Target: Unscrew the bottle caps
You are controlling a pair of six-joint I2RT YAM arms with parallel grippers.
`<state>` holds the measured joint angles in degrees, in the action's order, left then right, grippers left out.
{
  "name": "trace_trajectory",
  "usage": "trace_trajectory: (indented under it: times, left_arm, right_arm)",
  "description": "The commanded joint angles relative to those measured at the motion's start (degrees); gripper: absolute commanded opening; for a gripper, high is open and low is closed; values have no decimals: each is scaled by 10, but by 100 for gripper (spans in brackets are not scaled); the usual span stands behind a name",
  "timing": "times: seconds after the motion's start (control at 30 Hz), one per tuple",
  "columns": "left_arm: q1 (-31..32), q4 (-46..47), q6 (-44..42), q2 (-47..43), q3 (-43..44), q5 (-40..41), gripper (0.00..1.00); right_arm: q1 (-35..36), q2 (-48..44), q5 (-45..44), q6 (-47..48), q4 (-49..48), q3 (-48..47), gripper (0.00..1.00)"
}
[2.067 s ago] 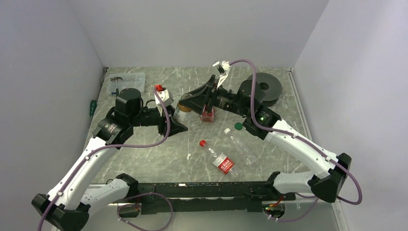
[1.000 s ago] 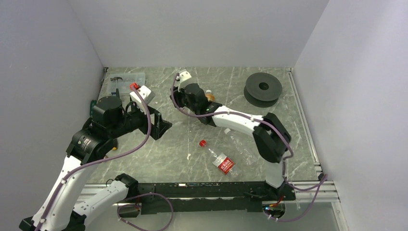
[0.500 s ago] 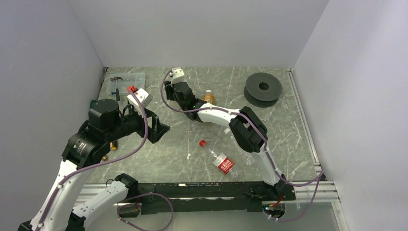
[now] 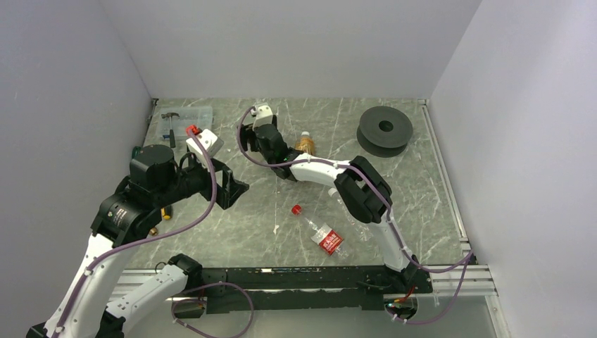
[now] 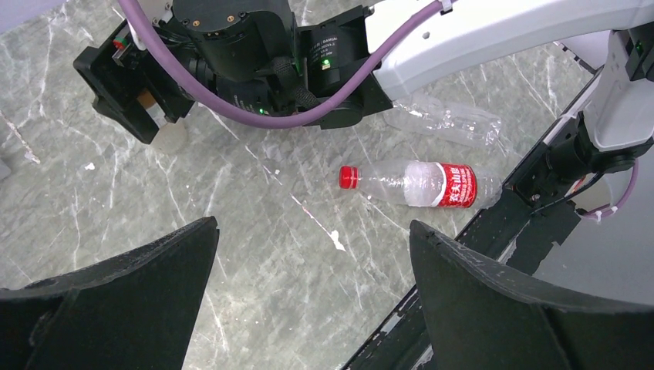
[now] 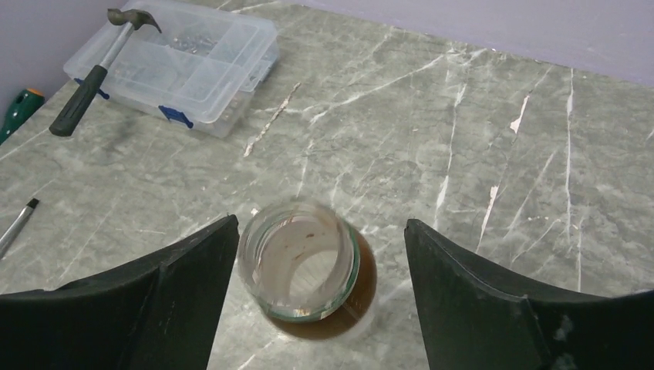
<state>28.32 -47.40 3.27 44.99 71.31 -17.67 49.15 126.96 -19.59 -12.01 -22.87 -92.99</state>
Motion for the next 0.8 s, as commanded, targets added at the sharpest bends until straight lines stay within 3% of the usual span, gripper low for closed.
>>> trace_trajectory:
  times: [0.0,0.2,0.57,0.67,0.77]
  left_arm:
    - [-1,24,1,-3,-4,4,99]
    - [-1,23,-3,-4,-2,-1,99]
    - [-1,30,-7,1,2,-9,99]
    - [-1,34,-7,4,4,-8,100]
    - [-1,38,-5,9,5,-8,99]
  right_arm:
    - [-4,-33,-4,-6,-6,-8,83]
    - [-9,-52,-1,-3,11,-15,95]
    - [-13,-149,31,3,29,31,100]
    - [-23,-187,40,-26,70,34,100]
    - [-44,-193,24,-72,192,-20,100]
